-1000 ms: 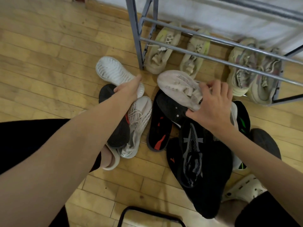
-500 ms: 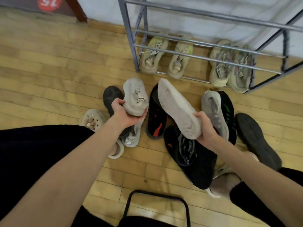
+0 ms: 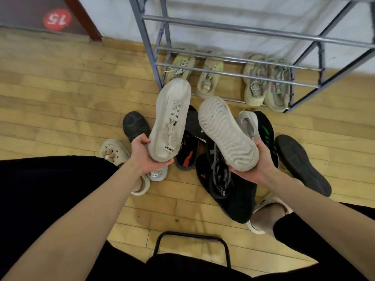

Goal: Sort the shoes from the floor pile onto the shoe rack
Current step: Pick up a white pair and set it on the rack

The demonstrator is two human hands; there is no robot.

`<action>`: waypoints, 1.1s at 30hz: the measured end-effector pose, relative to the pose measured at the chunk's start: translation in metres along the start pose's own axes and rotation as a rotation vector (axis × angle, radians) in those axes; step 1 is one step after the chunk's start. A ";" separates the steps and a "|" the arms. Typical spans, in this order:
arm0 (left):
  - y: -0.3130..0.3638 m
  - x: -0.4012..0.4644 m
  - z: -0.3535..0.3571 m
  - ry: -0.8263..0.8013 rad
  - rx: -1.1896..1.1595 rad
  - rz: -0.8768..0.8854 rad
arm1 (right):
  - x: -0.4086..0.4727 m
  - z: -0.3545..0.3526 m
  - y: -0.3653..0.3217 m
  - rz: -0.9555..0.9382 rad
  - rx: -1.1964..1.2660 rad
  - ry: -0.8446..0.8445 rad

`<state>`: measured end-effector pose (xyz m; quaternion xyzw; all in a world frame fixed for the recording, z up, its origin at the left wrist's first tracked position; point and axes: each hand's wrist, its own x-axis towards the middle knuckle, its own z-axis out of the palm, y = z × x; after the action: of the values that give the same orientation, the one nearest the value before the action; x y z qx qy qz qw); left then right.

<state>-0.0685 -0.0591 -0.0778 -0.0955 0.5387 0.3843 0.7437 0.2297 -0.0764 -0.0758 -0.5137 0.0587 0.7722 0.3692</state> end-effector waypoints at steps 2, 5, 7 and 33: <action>0.002 -0.005 0.003 -0.030 0.033 0.008 | -0.008 0.002 -0.005 -0.023 0.010 -0.013; 0.006 -0.010 0.005 -0.084 0.073 0.003 | -0.020 0.003 -0.011 -0.056 0.033 0.006; 0.009 -0.016 0.009 -0.129 0.136 0.019 | -0.027 0.003 -0.015 -0.070 0.054 -0.003; -0.063 -0.005 0.030 0.356 1.314 1.280 | -0.033 -0.009 0.005 -0.118 0.227 0.036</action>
<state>-0.0050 -0.0881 -0.0786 0.6017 0.7039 0.3191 0.2018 0.2394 -0.1007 -0.0540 -0.4851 0.1220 0.7281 0.4686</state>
